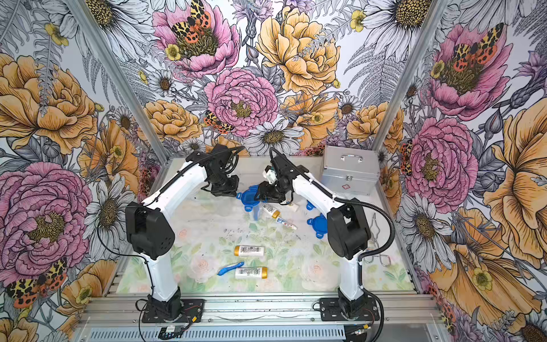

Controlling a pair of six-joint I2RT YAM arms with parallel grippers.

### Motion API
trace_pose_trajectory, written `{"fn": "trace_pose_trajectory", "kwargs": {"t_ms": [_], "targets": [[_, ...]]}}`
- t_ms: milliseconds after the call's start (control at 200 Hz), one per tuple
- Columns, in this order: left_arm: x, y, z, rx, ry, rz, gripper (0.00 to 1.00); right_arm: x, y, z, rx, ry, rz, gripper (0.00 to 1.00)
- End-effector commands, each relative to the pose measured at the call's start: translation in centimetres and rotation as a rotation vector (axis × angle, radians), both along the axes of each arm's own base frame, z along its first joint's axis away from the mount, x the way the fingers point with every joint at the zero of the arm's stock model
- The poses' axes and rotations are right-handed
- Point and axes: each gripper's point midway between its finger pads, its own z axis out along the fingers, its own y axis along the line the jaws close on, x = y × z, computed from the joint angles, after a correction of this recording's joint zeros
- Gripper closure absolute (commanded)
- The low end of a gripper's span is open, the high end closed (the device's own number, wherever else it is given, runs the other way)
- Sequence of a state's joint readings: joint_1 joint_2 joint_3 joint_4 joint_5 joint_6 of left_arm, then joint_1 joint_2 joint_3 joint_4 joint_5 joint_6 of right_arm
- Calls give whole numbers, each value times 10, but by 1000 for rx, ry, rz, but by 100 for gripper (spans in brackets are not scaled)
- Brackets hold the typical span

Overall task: Pack away toiletry kits
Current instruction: Close the lid on the container.

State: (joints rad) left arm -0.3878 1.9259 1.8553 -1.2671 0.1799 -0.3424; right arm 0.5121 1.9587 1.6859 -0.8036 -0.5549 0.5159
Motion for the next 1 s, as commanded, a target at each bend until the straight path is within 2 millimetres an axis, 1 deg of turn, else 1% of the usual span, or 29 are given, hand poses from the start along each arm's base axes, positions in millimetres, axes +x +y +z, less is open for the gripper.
{"fn": "trace_pose_trajectory", "kwargs": {"t_ms": [0,45,110,195,250,315,435,500,600,655,801,936,996], "targets": [[-1,5,-1,11,-4,16,100,-4,0,-7,-11,14,14,43],[-2,6,-1,13,-4,19,100,-5,-1,-10,-18,16,13,43],[-3,8,2,15,-12,24,84,-6,-2,-11,-25,16,12,44],[-1,11,11,7,-37,34,64,-5,-3,-11,-28,14,8,44],[0,11,19,3,-56,34,56,-5,-3,-11,-27,14,8,44],[1,10,26,-6,-75,33,51,-5,-4,-10,-29,12,6,44],[0,4,36,-16,-96,21,49,-6,-4,-11,-33,15,7,44],[0,0,41,-8,-109,13,48,-5,-5,-9,-33,11,2,42],[-1,-4,48,23,-131,1,47,-2,-5,-1,-27,-10,-2,34],[-1,-9,52,19,-137,-9,47,0,-4,4,-22,-19,-3,31],[-1,-19,52,26,-136,-36,47,2,-5,17,-16,-42,-11,28],[3,-23,48,24,-128,-41,50,1,-13,26,-41,-66,-24,28],[3,-25,44,20,-117,-44,53,0,-16,29,-53,-73,-21,29]]}}
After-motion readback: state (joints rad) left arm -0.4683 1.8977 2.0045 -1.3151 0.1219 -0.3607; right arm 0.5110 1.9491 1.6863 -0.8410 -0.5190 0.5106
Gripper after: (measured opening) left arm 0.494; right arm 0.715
